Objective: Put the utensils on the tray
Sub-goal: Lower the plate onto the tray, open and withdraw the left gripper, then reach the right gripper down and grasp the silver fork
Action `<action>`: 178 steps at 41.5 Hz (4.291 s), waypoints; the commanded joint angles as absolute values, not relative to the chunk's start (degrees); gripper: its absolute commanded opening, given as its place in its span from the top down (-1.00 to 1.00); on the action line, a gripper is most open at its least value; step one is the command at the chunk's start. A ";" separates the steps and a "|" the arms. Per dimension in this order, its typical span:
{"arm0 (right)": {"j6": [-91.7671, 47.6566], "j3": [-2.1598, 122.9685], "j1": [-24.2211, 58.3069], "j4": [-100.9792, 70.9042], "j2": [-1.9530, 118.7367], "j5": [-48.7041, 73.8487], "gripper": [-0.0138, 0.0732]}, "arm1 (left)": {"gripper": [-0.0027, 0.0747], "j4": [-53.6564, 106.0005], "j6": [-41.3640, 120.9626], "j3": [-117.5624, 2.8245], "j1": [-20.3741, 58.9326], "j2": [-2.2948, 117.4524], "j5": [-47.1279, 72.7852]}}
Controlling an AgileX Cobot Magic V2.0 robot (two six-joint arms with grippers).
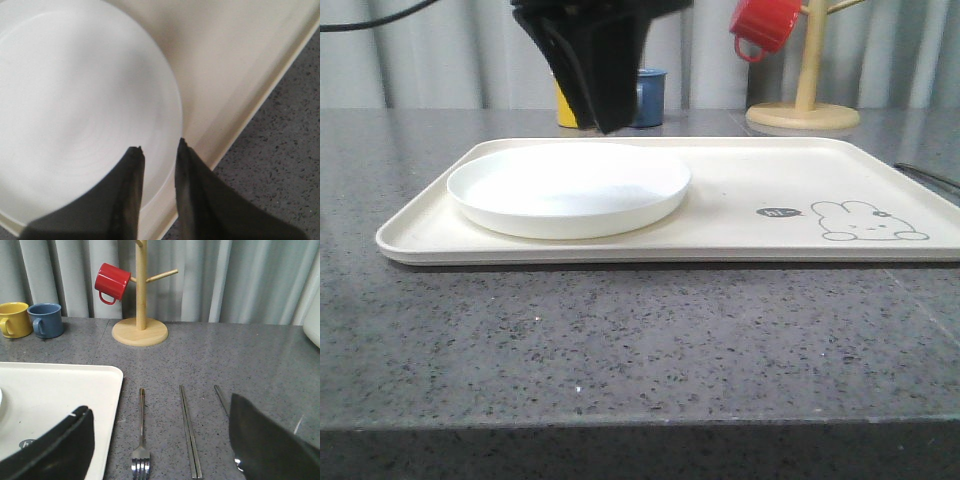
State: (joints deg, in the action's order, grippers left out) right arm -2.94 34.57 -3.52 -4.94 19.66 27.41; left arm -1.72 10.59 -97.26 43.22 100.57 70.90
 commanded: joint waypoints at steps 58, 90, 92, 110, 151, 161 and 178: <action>-3.36 36.61 -3.88 -5.02 20.56 22.93 -0.66 | 0.98 6.30 10.25 -25.51 2.67 30.93 3.04; -3.36 36.61 -3.88 -5.02 20.56 22.93 -0.66 | 0.98 6.30 10.25 -19.21 2.67 18.28 0.00; -3.36 36.61 -3.88 -5.02 20.56 22.93 -0.66 | 0.98 6.30 10.25 -19.21 2.67 18.28 0.00; -3.36 36.61 -3.88 -5.02 20.56 22.80 -0.66 | 0.98 6.30 10.25 -19.21 2.67 18.28 0.00; -3.41 60.45 -3.88 -5.02 66.08 47.30 -0.20 | 0.98 6.30 10.25 -19.21 2.67 18.28 -0.38; -4.11 67.36 -3.40 -5.02 78.95 47.05 -0.20 | 0.98 6.30 10.25 -19.21 2.67 18.28 -0.38; -4.23 71.25 -0.46 -5.02 90.29 44.29 -0.20 | 0.98 6.30 10.25 -19.21 2.67 18.28 -0.48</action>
State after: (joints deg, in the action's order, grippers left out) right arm -3.66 69.31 -0.50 -5.03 91.24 47.20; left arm 5.82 10.45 -17.71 2.70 17.83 4.60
